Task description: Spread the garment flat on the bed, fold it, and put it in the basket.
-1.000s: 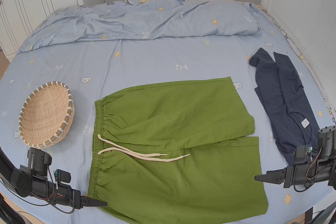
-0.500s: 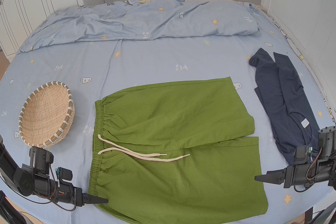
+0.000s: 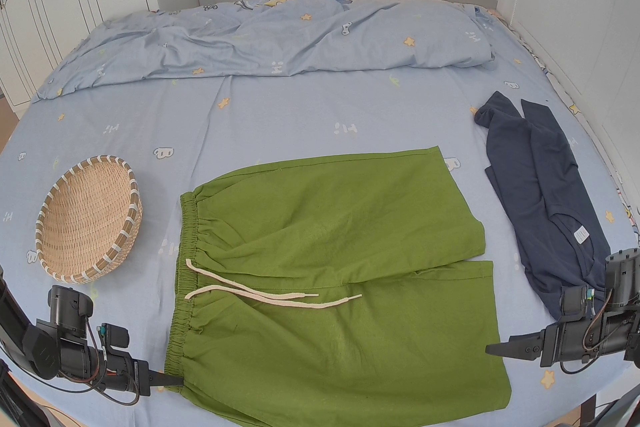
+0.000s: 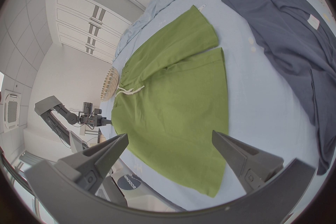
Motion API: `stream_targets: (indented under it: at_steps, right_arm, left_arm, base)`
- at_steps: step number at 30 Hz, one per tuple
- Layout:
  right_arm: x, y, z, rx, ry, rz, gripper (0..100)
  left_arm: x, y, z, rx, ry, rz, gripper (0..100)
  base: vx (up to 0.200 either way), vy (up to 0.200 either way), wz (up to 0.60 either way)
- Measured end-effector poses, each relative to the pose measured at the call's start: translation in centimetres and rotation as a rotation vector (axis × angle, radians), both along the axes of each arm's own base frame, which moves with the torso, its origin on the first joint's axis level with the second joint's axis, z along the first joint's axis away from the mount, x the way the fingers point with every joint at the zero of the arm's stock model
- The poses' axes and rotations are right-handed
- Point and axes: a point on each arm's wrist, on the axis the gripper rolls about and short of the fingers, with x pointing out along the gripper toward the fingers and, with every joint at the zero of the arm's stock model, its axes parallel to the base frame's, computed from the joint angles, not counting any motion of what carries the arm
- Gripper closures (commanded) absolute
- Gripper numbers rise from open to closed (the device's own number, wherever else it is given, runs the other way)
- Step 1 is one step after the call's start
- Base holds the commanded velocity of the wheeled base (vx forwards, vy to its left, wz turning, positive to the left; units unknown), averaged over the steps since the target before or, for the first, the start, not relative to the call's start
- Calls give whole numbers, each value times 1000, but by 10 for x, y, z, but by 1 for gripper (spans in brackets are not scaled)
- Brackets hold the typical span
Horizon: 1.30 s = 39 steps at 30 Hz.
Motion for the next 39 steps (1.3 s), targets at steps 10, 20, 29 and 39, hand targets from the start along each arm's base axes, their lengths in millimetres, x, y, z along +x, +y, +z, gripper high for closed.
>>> stream_targets:
  at_steps: [10,20,29,39]
  right_arm:
    - [-21,-4,-29,-71,140,42,0]
    - [-33,-4,-42,-111,301,86,0]
    - [-37,-3,-47,-120,350,139,0]
    - [-21,7,-59,-116,334,197,0]
  left_arm:
    - [-7,8,3,-2,-25,37,100]
    - [-6,8,2,-16,-25,33,100]
    - [-7,8,1,-17,-16,29,100]
    - [-7,7,1,-18,-14,28,100]
  base:
    - [0,0,0]
    - [0,0,0]
    - [0,0,0]
    - [0,0,0]
